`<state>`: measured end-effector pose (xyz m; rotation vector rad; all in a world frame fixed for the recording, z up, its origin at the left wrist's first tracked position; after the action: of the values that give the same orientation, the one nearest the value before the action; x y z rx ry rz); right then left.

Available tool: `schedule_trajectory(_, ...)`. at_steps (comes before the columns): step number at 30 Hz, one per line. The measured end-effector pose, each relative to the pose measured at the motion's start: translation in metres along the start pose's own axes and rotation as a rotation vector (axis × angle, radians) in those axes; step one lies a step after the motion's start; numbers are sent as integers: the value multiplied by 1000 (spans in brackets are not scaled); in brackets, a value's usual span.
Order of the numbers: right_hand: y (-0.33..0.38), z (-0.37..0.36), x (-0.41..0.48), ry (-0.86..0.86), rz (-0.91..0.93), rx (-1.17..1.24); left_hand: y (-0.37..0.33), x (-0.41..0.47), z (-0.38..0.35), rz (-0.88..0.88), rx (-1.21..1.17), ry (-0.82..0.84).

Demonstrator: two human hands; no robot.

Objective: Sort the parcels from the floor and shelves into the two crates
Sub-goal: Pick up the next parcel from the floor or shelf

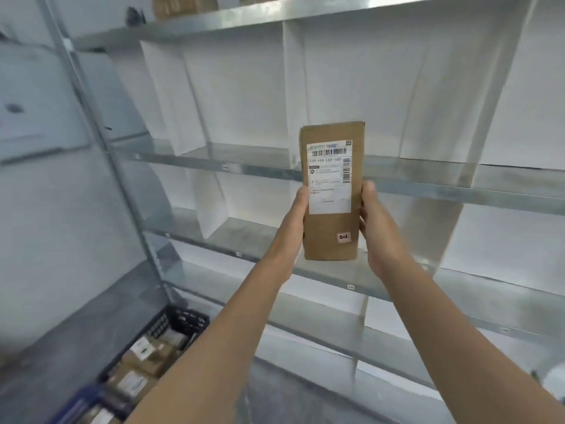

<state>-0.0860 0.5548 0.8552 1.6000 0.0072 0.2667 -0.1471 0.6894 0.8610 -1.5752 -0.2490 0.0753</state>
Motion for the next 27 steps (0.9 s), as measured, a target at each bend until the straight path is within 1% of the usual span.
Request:
schedule_trajectory(7, -17, -91, 34, 295, -39, 44, 7, -3, 74, 19, 36, -345)
schedule_trajectory(12, -33, -149, 30, 496, -67, 44, 19, -28, 114, 21, 30, -515)
schedule_trajectory(16, -53, -196, 18, 620, -116, 70, 34, -55, 147, 73, 11, -654)
schedule_trajectory(20, -69, -243, 2, 743, -145, 62, 50, -80, 184, 125, -37, -753)
schedule_trajectory(23, -82, -279, -12, 836, -187, 74, 63, -95, 219, 139, -31, -804)
schedule_trajectory(27, -101, -332, -31, 914, -224, 46, 78, -115, 268, 164, -55, -881)
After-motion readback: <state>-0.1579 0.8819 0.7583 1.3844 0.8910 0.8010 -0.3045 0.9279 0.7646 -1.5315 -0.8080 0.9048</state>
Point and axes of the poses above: each hand's wrist, its own x-axis towards the middle knuckle, its own z-axis out of the back of the hand, y = z × x, the point moved 5 cm from there along x, towards the middle knuckle, and after that the axes turned 1 degree about -x, right-handed, at the moved point
